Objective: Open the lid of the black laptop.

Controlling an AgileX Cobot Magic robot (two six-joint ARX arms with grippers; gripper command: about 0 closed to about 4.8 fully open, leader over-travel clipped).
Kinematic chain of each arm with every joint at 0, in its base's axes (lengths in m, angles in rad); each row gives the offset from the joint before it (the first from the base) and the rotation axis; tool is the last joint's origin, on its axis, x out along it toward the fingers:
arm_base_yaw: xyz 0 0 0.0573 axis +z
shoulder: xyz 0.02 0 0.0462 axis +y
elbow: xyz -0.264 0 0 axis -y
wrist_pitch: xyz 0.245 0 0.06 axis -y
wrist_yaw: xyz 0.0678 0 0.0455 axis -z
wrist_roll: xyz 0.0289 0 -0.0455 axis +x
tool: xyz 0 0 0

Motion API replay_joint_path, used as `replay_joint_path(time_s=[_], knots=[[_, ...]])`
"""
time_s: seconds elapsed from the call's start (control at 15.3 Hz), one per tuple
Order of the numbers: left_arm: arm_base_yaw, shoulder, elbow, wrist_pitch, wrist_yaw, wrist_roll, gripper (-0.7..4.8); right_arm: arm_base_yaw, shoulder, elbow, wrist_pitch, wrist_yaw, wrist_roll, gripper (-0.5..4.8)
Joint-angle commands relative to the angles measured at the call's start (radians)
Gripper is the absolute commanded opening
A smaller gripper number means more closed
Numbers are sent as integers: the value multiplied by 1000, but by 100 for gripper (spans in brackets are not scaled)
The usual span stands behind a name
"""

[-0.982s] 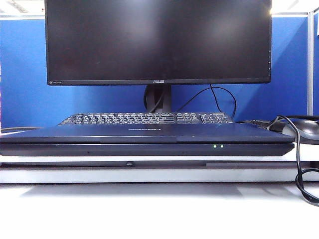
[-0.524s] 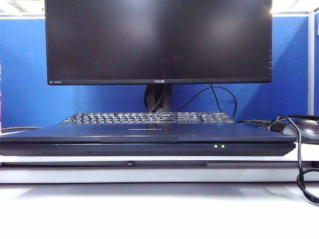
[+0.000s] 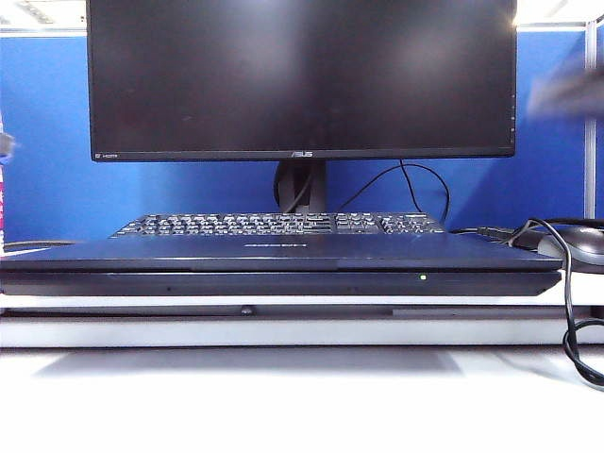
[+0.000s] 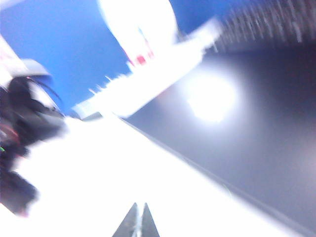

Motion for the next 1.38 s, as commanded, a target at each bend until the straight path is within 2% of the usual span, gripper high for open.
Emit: replay_joint_path(time_s=[0.07,0.2,0.39,0.65,0.79,0.98,1.18,1.38], knots=[[-82,3,0,-17,-193,-23,-1,116,2,-4,-108,261,-55,-5],[-90,10,0,-17,-250,-50,-2,143,30,-4,-111,333,-55,-5],[-90,75,0,-18,-263,-73,-2,142,136,-4,-109,385,-68,-5],[-90,179,-1,-18,-362,-49,-1,142,254,-4,5,395,-106,-5],[-90,184,0,-27,-459,-48,-2,143,262,-4,13,433,-124,-5],[-90,197,0,-33,-528,-49,-2,143,262,-4,24,463,-138,-5],[-90,197,-1,-37,-578,-50,-2,135,263,-4,25,483,-141,-5],[-90,241,-1,-39,-581,-70,-2,109,267,-4,23,477,-140,-5]])
